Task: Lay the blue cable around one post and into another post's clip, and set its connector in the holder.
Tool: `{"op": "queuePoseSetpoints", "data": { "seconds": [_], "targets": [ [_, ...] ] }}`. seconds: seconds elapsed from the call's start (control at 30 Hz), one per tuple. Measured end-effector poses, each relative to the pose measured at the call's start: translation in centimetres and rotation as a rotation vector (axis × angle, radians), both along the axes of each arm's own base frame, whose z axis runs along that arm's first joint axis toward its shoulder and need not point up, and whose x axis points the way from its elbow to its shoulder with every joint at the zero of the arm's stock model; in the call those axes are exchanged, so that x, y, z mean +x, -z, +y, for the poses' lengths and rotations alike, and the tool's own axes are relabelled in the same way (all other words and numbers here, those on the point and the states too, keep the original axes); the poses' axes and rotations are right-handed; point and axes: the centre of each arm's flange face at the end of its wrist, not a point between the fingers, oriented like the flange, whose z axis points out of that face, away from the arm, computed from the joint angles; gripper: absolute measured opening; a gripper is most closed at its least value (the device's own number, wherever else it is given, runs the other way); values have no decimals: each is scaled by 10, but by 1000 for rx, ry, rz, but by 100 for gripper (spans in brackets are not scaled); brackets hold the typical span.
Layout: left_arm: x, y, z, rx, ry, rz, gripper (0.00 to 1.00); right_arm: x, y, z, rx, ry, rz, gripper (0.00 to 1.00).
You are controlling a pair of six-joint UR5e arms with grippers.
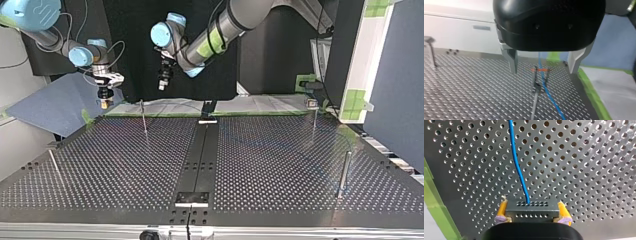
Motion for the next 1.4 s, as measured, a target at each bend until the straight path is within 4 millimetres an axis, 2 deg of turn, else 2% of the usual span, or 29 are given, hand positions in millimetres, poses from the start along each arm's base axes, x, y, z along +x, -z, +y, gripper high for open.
{"op": "queuePoseSetpoints", "data": {
  "seconds": [0.33, 0.57, 0.93, 1.4],
  "targets": [
    [-19, -42, 0, -157, 73, -24, 100, 2, 0, 0, 1, -3, 0, 0],
    [-17, -67, 13, -228, 55, -51, 100, 3, 0, 1, 4, -5, -5, 0],
    [7, -94, 66, -202, -26, -39, 100, 4, 1, 1, 9, -6, -14, 0],
    [44, -135, 121, -364, -24, -82, 100, 4, 1, 2, 11, -5, -18, 0]
  ]
}}
